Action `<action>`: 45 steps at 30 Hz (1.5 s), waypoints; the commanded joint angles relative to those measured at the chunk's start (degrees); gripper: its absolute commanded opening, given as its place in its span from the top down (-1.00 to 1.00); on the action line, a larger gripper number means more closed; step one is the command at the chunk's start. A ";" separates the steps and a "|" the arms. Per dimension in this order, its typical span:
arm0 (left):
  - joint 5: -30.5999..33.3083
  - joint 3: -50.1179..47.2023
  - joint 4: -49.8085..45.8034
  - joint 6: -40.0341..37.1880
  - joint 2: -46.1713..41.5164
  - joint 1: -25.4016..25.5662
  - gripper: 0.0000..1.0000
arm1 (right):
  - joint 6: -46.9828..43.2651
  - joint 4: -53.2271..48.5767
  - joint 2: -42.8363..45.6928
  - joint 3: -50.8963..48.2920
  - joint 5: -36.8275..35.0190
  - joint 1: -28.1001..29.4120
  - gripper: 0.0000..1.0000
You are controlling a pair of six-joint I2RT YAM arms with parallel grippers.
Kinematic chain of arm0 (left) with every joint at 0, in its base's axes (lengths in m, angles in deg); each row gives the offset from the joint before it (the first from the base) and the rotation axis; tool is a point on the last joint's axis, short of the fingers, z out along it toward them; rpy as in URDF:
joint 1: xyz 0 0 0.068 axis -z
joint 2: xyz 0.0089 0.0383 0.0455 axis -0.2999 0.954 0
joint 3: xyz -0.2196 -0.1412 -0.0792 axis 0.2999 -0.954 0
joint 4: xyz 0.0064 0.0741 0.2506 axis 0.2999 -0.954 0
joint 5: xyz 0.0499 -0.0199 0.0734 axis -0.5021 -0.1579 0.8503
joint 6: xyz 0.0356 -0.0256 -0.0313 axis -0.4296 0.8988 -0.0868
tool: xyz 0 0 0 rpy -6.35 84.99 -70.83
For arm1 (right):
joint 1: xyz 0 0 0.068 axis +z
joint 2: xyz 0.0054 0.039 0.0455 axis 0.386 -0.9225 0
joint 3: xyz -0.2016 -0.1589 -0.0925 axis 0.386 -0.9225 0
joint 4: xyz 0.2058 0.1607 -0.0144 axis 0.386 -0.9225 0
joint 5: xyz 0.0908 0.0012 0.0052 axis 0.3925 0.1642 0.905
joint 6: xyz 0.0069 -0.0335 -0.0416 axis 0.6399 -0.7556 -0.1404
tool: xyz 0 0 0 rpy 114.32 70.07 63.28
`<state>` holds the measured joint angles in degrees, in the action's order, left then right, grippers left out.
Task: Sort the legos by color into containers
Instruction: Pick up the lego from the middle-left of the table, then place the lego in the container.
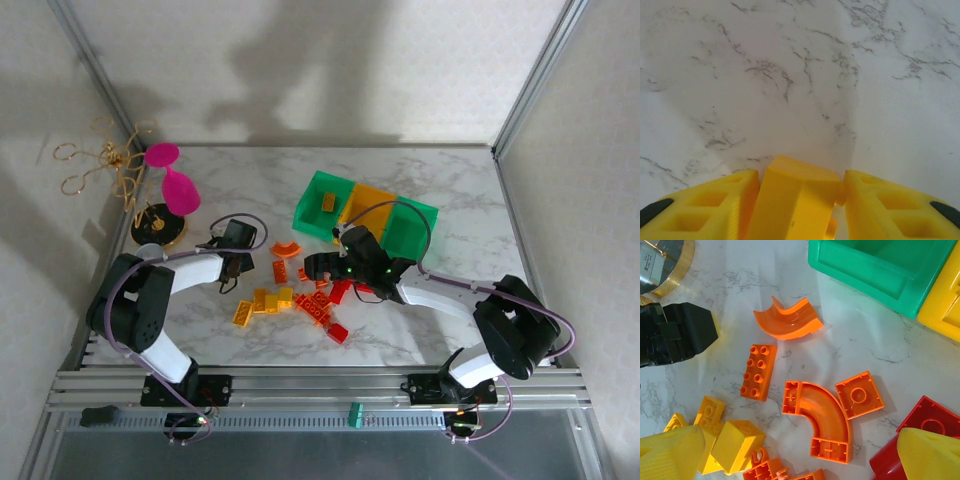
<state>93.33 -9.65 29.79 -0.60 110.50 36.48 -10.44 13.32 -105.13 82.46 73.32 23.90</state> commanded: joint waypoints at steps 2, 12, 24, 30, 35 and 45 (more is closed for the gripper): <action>-3.60 -1.03 1.37 0.28 -1.03 0.01 0.22 | 0.14 0.20 -0.33 1.08 -0.98 0.41 -0.98; -2.21 0.74 -2.98 1.06 -7.73 4.20 0.38 | 0.69 -0.93 1.51 2.19 -1.73 0.00 -0.98; -3.15 16.69 -7.33 0.65 -7.14 14.94 0.37 | 1.56 -5.46 9.08 -0.15 -3.83 -6.55 -0.98; -2.76 27.74 -7.31 -1.02 1.94 17.01 0.41 | 1.08 -6.15 10.96 -1.23 -4.35 -11.33 -0.97; -2.90 35.21 -6.16 -2.00 9.25 17.35 0.42 | 1.97 -4.83 10.82 -2.50 -2.61 -14.65 -0.97; -1.49 50.69 -7.55 -5.14 24.97 17.18 0.38 | 2.17 -3.70 9.37 -2.30 -0.93 -17.44 -0.98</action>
<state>91.49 37.02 23.80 -3.66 132.58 53.53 -8.48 8.81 -95.31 79.82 71.14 6.86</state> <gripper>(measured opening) 0.317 0.988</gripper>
